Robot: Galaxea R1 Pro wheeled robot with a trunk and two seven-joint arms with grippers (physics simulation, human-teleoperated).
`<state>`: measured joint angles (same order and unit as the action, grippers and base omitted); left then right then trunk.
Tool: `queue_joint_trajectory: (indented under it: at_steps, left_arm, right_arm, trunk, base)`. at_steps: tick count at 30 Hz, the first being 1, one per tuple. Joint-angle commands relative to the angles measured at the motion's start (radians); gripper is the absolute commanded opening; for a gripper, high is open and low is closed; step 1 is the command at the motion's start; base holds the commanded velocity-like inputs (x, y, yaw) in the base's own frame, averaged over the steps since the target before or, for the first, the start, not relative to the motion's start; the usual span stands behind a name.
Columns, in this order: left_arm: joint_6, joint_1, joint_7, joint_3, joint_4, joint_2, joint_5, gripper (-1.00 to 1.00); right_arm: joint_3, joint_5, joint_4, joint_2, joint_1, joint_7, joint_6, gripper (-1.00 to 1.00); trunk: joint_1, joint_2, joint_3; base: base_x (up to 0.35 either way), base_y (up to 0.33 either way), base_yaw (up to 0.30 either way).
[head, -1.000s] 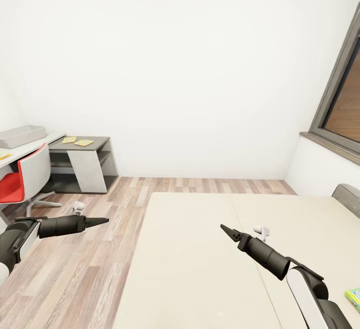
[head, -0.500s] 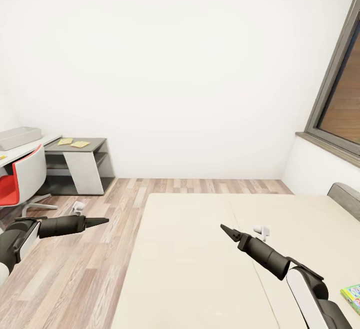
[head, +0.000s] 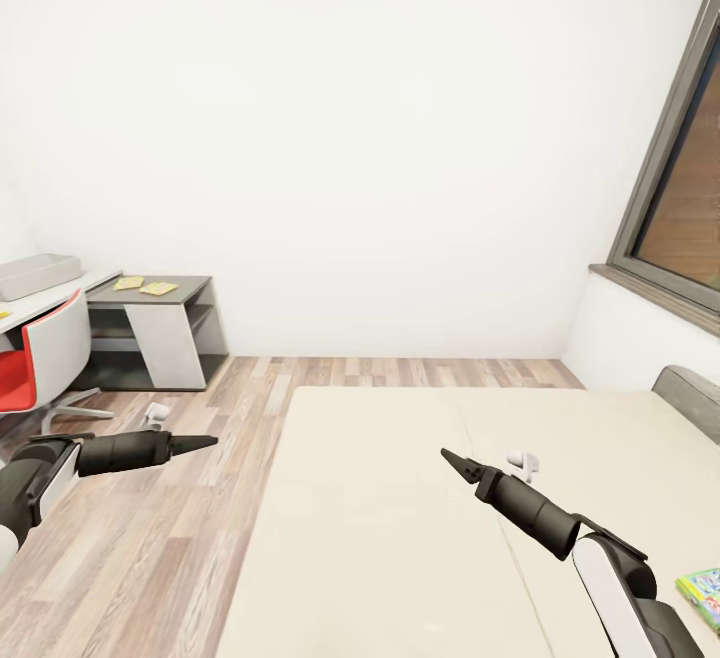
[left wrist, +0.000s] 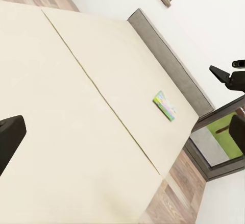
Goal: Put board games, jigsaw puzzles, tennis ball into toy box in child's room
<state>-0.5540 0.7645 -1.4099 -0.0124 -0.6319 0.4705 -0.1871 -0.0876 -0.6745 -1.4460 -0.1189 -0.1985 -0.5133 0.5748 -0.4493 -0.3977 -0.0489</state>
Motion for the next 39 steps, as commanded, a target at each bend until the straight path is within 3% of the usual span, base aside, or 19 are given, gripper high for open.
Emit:
queue_joint_trajectory:
  at_steps: [1, 16, 23, 24, 28, 31, 39]
  left_arm:
    - [-0.011, 0.001, -0.002, -0.001, 0.0, 0.0, -0.003, 1.0]
    - [-0.011, 0.001, -0.001, -0.001, 0.0, 0.0, -0.003, 1.0]
    - [-0.05, -0.039, -0.041, 0.035, -0.039, -0.039, -0.006, 1.0]
    - [-0.055, -0.044, -0.035, 0.029, -0.045, -0.045, -0.009, 1.0]
    - [-0.035, -0.022, -0.023, 0.019, -0.056, -0.068, -0.023, 1.0]
    - [-0.018, -0.005, -0.018, 0.02, -0.039, -0.067, -0.032, 1.0]
    - [0.004, 0.011, -0.016, 0.021, -0.003, -0.067, -0.038, 1.0]
  right_arm:
    - [-0.001, -0.007, 0.0, 0.0, -0.001, -0.001, 0.008, 1.0]
    - [-0.001, -0.007, 0.0, 0.001, -0.001, -0.001, 0.007, 1.0]
    - [0.038, 0.032, 0.039, 0.04, -0.04, 0.039, -0.032, 1.0]
    - [0.044, 0.038, 0.045, 0.034, -0.046, 0.044, -0.038, 1.0]
    - [0.021, 0.059, 0.067, 0.012, -0.046, 0.049, -0.05, 1.0]
    - [0.004, 0.077, 0.059, -0.002, -0.03, 0.032, -0.066, 1.0]
    - [-0.041, 0.123, 0.047, -0.008, 0.008, -0.012, -0.076, 1.0]
  trunk:
    - [-0.001, -0.002, -0.002]
    - [-0.001, -0.002, -0.002]
    - [-0.001, -0.002, -0.002]
    - [-0.001, -0.002, -0.002]
    - [-0.001, -0.002, -0.002]
    - [-0.001, -0.002, -0.002]
    - [-0.001, -0.002, -0.002]
  base:
    - [0.0, -0.199, 0.0]
    - [0.0, -0.281, 0.0]
    - [0.0, 0.0, 0.0]
    - [0.0, 0.0, 0.0]
    - [0.0, 0.0, 0.0]
    - [0.0, 0.0, 0.0]
    - [0.0, 0.0, 0.0]
